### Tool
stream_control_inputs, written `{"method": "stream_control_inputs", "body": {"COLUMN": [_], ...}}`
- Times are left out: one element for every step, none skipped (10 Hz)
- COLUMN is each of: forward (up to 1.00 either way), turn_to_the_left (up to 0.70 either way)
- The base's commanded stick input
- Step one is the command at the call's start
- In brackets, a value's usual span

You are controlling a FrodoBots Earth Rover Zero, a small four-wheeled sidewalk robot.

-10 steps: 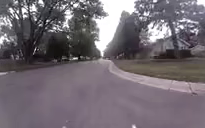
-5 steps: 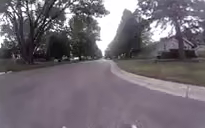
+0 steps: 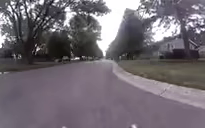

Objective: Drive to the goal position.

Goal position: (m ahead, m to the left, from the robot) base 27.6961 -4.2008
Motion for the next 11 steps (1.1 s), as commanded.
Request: {"method": "stream_control_inputs", "body": {"forward": [1.0, 1.0, 1.0, 1.0, 1.0, 1.0, 1.0, 1.0, 1.0, 1.0, 1.0], "turn_to_the_left": [0.0, 0.0, 0.0, 0.0, 0.02, 0.0, 0.0, 0.0, 0.0, 0.0, 0.0]}}
